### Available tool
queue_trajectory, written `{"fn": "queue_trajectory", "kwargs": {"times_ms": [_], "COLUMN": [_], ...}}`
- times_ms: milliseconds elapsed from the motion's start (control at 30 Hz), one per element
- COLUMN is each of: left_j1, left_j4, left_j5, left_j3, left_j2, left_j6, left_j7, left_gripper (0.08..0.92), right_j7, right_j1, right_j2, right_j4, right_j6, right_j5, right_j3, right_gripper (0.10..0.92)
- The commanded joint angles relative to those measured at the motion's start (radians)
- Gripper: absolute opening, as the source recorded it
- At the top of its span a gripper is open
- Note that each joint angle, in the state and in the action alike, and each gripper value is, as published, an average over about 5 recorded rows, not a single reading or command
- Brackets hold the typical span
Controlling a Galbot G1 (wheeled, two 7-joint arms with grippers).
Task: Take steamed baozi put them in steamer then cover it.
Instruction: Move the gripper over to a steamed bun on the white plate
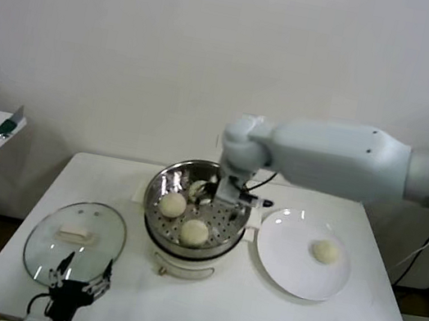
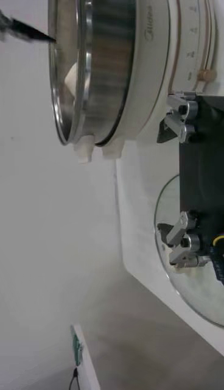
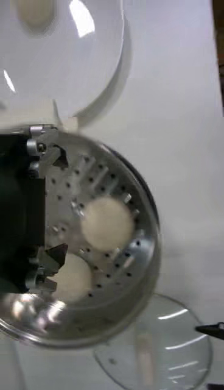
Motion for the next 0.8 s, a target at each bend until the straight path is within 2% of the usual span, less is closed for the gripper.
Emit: {"fn": "queue_trajectory", "kwargs": {"times_ms": [33, 233, 367, 667, 800], "left_j1": [0.0, -0.005, -0.009, 0.002, 0.005], "left_j4": [0.0, 0.001, -0.001, -0.004, 0.001], "left_j5": [0.003, 0.004, 0.003, 0.001, 0.003], "left_j3": [0.004, 0.009, 0.01, 0.0, -0.001], "left_j2": [0.001, 0.004, 0.002, -0.001, -0.005], "left_j6": [-0.001, -0.001, 0.001, 0.001, 0.001], "left_j7": [0.001, 0.003, 0.004, 0.007, 0.007], "left_gripper": [0.823, 0.823, 0.823, 0.823, 0.823], "right_j7": [-0.1, -0.038, -0.022, -0.036, -0.031], "right_j1": [0.216, 0.088, -0.084, -0.407, -0.477], "right_j2": [-0.322, -0.507, -0.566, -0.509, -0.461], "right_j4": [-0.038, -0.091, -0.161, -0.436, -0.51], "right_j6": [-0.192, -0.395, -0.441, -0.385, -0.373], "right_j5": [0.384, 0.348, 0.3, 0.145, 0.107], "right_j3": [-0.228, -0.267, -0.159, 0.131, 0.189], "right_gripper": [0.823, 0.823, 0.823, 0.823, 0.823]}}
